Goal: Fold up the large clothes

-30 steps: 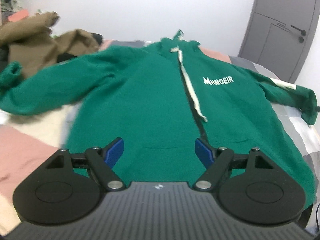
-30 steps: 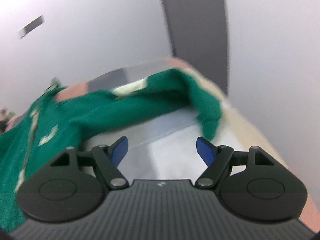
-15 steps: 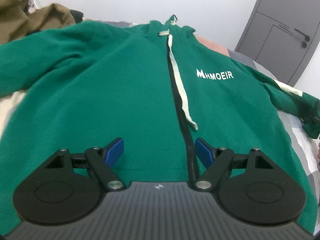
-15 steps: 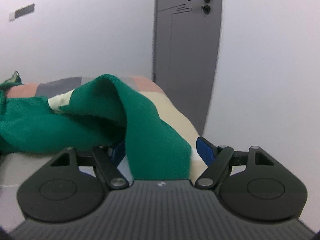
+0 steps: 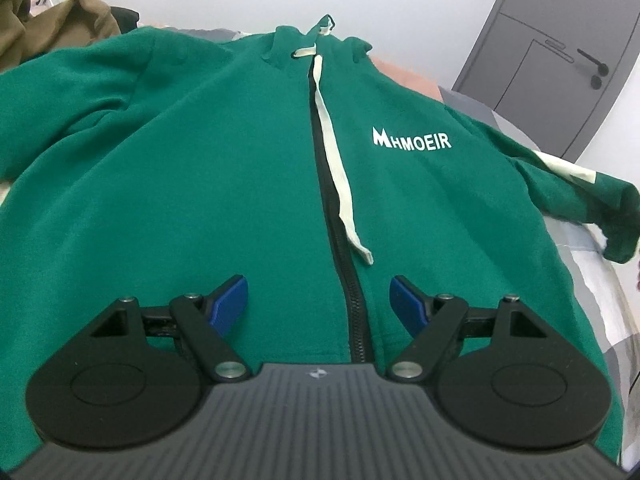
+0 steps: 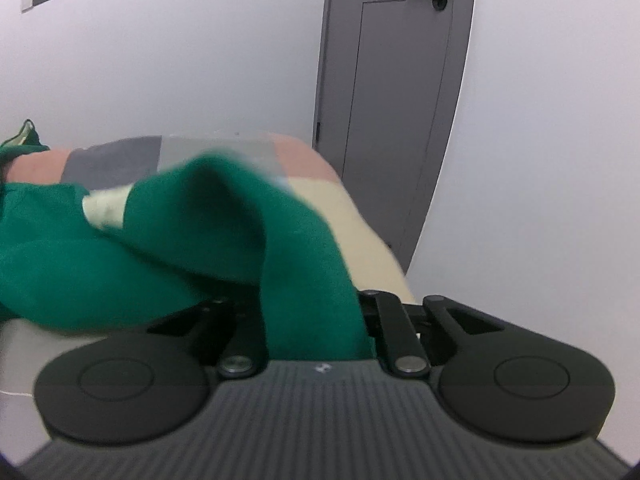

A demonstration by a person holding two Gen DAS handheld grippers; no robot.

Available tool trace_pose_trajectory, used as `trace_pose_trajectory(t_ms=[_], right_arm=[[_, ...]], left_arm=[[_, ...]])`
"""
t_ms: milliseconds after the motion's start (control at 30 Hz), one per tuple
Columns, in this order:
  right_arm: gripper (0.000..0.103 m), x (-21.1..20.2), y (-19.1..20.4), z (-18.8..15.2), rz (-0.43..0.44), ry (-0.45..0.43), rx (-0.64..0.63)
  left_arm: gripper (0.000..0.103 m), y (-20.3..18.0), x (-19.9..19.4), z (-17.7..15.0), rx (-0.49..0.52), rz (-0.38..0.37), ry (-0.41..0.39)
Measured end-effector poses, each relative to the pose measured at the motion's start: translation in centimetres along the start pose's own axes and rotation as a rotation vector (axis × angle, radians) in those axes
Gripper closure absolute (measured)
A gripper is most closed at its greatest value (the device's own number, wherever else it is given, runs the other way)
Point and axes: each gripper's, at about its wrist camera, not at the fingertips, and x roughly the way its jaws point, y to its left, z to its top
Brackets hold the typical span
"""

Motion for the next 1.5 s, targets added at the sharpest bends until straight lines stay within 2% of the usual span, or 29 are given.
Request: trace_pose_trajectory(t_ms=[167, 267, 467, 533, 667, 800, 967, 1167, 1300, 1333, 1400, 1433, 1467, 1500], right_arm=[[0.092, -5.2, 0.9, 4.0, 0.011, 0.013, -0.019], [0.092, -8.8, 2.6, 6.2, 0.049, 0.098, -0.06], [0.092, -17.6, 6.9, 9.1, 0.174, 0.16, -0.083], [0.092, -20.5, 8.9, 10.1, 0.216, 0.16, -0.094], [0.092, -26.8, 13.5, 9.8, 0.311, 0.155, -0.122], [0.092, -32.3, 19.6, 8.1, 0.416, 0.16, -0.184], [0.092, -35.5, 27.6, 3.8, 0.514, 0.214, -0.276], [0.091, -35.5, 35.4, -2.8, 0.603, 0.313, -0.3], [0.088, -34.3, 38.4, -6.5, 0.639, 0.397, -0.263], [0.082, -34.1, 38.8, -7.1, 0.642, 0.42, -0.253], [0.062, -32.9, 39.4, -8.1, 0.667, 0.472, -0.234], [0.046, -32.7, 39.3, -8.4, 0.693, 0.492, -0.214], [0.037, -32.4, 39.1, -8.6, 0.72, 0.504, -0.191], [0.036, -32.4, 38.5, -8.6, 0.745, 0.505, -0.172]], left_arm=[[0.021, 0.6, -2.0, -0.4, 0.018, -0.022, -0.027], [0.021, 0.9, -3.0, -1.3, 0.009, -0.057, -0.047], [0.021, 1.9, -5.4, -2.9, 0.022, -0.07, -0.065], [0.021, 2.9, -6.9, -3.2, -0.011, -0.096, -0.083], [0.021, 4.8, -10.1, -3.3, -0.073, -0.17, -0.12], [0.021, 6.7, -13.0, -3.2, -0.139, -0.207, -0.172], [0.021, 9.8, -15.9, -3.2, -0.23, -0.262, -0.222], [0.021, 12.9, -18.4, -3.5, -0.26, -0.296, -0.25], [0.021, 14.3, -18.6, -3.7, -0.29, -0.292, -0.243], [0.021, 14.6, -18.4, -3.7, -0.3, -0.292, -0.238], [0.021, 14.6, -18.0, -3.7, -0.306, -0.291, -0.223], [0.021, 14.5, -17.7, -3.7, -0.304, -0.291, -0.217], [0.021, 14.3, -17.5, -3.7, -0.301, -0.291, -0.21], [0.021, 14.1, -17.3, -3.7, -0.298, -0.291, -0.204]])
